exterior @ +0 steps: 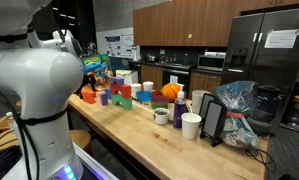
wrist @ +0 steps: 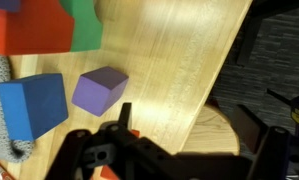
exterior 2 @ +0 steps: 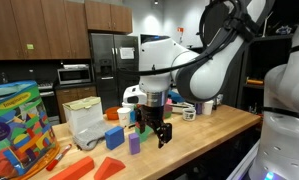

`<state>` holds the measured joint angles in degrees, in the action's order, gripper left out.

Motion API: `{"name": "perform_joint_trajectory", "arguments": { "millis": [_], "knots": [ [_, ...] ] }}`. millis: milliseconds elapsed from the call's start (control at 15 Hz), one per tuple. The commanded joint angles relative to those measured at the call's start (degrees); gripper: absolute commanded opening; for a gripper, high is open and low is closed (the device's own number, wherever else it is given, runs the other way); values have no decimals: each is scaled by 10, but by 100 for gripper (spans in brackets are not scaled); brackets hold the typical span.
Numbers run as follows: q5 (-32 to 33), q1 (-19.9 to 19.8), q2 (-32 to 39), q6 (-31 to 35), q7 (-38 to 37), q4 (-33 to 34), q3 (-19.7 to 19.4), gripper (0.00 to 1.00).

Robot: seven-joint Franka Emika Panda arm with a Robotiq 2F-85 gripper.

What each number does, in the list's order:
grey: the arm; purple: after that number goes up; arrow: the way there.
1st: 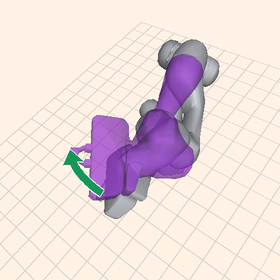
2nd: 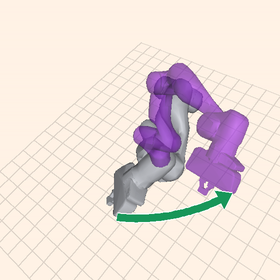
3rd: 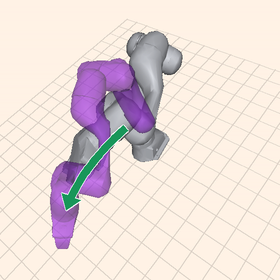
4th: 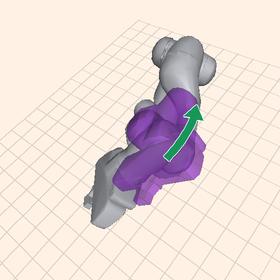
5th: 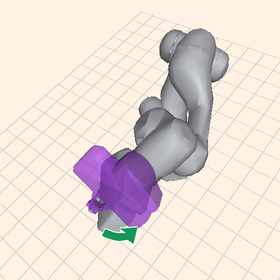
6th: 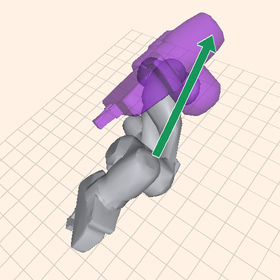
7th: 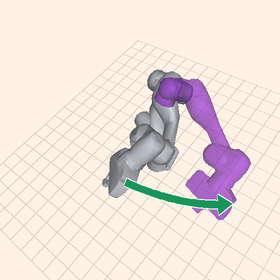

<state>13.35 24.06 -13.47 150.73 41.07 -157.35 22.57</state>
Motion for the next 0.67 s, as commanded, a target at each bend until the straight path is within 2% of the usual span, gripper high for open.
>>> {"name": "perform_joint_trajectory", "arguments": {
  "millis": [0,333,600],
  "knots": [
    [44,8,22,15,-67,7,16,100],
    [76,21,40,13,-99,12,25,100],
    [64,28,40,12,-90,9,19,100]
  ]
}}
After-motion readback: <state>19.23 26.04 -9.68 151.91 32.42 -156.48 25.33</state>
